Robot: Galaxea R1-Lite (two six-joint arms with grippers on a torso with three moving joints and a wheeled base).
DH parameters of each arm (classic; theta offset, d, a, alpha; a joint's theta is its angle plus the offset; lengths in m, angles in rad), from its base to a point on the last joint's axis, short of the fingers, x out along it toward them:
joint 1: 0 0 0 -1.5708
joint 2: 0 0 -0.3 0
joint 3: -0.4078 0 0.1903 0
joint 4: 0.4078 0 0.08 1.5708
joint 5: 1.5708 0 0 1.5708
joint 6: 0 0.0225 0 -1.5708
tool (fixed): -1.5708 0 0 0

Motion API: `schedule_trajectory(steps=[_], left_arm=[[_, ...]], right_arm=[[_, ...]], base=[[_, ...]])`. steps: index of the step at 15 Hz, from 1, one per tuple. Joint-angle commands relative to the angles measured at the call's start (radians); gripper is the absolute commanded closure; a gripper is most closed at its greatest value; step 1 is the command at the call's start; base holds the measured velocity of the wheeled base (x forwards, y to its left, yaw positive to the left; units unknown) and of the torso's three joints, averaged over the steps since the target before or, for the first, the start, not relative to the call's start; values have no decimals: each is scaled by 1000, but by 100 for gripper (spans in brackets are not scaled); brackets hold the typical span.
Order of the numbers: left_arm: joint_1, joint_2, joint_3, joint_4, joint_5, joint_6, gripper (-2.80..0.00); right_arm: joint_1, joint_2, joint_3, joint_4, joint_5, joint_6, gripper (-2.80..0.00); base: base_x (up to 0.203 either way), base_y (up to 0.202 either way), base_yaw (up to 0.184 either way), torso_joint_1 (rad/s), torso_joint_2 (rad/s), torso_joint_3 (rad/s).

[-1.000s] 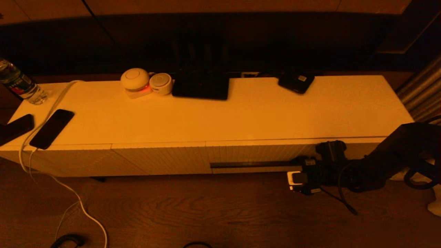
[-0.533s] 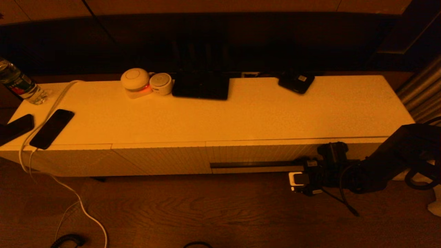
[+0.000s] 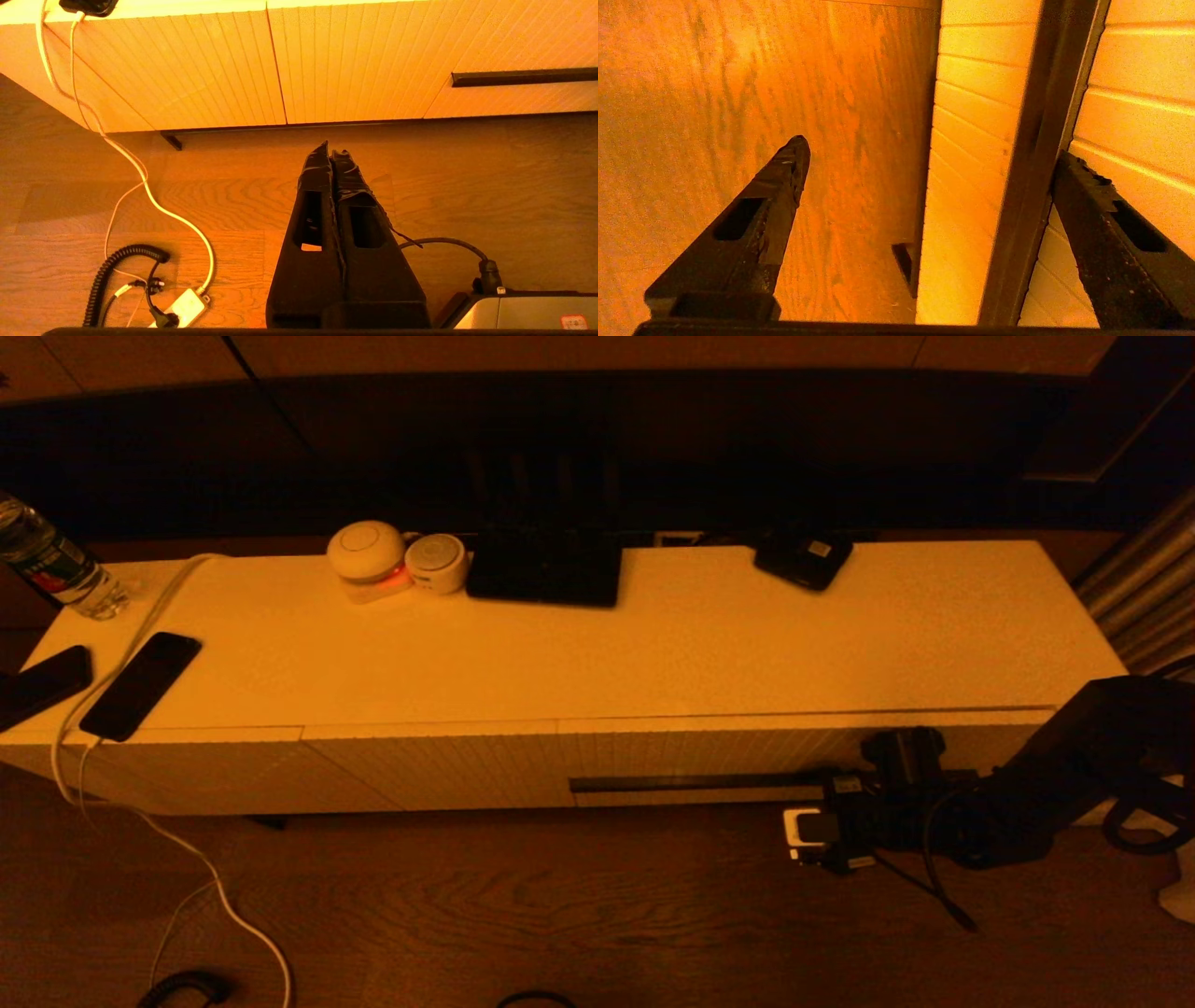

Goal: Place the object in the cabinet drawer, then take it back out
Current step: Open the drawer

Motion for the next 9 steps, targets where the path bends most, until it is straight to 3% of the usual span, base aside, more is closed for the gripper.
schedule_trajectory(steps=[1,9], left_arm=[[0,0,0,0,1,0,0],[0,0,0,0,1,0,0]], right_arm=[[1,1,23,10,4,-10,-280],[14,-74,159,8,6,-8,-280]], base=[[0,0,0,0,0,0],[0,0,0,0,0,0]])
